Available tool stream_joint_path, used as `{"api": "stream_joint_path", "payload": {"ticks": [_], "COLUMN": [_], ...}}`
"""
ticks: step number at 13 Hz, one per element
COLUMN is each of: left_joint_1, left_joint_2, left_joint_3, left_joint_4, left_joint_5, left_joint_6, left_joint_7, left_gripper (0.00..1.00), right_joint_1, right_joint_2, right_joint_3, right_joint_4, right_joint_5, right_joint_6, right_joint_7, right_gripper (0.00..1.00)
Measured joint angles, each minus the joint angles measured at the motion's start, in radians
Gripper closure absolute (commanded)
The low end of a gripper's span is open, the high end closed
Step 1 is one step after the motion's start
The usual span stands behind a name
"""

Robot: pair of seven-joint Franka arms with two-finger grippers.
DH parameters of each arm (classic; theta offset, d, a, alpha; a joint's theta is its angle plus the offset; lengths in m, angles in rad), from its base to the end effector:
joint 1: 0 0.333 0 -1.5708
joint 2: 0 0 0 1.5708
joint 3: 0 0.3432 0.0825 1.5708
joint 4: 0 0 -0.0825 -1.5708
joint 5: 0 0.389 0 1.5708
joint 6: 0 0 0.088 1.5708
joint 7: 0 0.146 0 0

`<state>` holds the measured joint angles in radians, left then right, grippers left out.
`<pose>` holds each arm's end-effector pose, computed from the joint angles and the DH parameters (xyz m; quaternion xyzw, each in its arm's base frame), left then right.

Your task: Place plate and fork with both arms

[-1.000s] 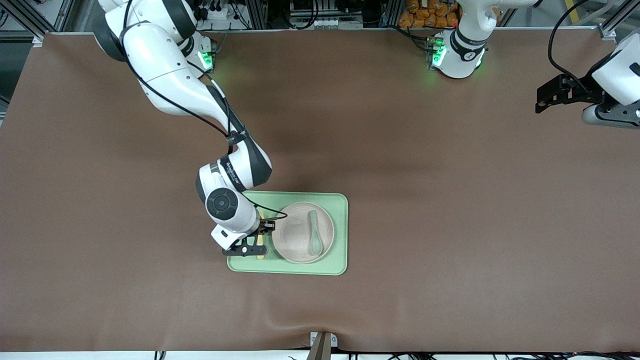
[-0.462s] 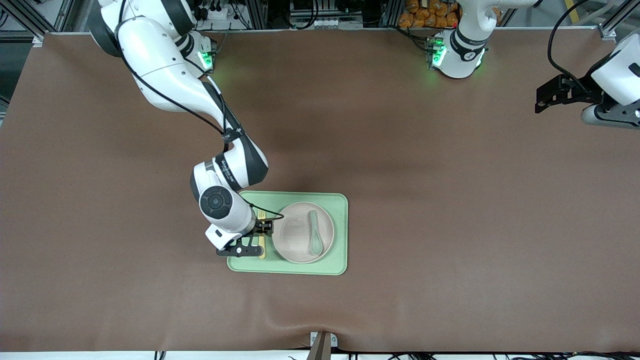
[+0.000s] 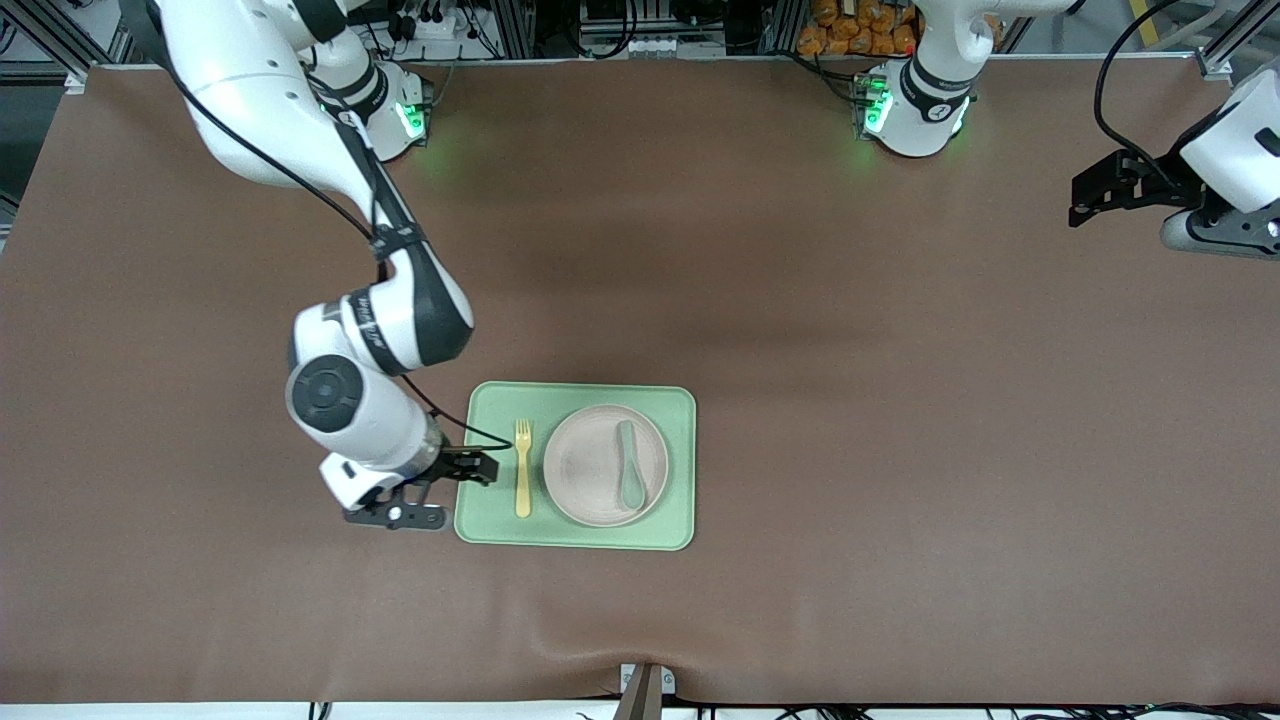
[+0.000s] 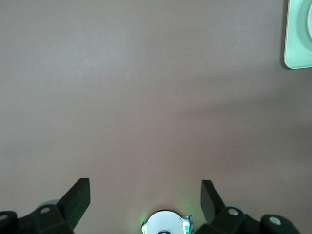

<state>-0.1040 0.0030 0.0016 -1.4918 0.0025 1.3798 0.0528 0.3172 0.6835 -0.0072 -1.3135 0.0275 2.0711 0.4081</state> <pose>0.5330 -0.0544 0.6326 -0.9954 0.0772 0.0574 0.0027 0.7299 0.2375 0.3223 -0.9978 0.0542 -0.0312 0.0224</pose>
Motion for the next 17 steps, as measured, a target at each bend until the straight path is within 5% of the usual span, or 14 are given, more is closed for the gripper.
{"api": "stream_joint_path", "payload": {"ticks": [6,11,17], "left_joint_1": [0.0,0.0,0.0], "left_joint_2": [0.0,0.0,0.0], "left_joint_3": [0.0,0.0,0.0], "left_joint_4": [0.0,-0.001,-0.001], "left_joint_5": [0.0,0.0,0.0], "left_joint_6": [0.0,0.0,0.0], "left_joint_7": [0.0,0.0,0.0], "left_gripper": [0.0,0.0,0.0], "right_joint_1": [-0.107,-0.184,-0.24], "right_joint_2": [-0.178,-0.361,-0.553], "right_joint_3": [0.0,0.0,0.0], "right_joint_4": [-0.019,-0.173,-0.257], "right_joint_5": [0.001,0.001,0.004], "right_joint_6": [-0.179,-0.196,-0.372], "right_joint_7": [-0.041,-0.167,-0.234], "right_gripper": [0.0,0.0,0.0]}}
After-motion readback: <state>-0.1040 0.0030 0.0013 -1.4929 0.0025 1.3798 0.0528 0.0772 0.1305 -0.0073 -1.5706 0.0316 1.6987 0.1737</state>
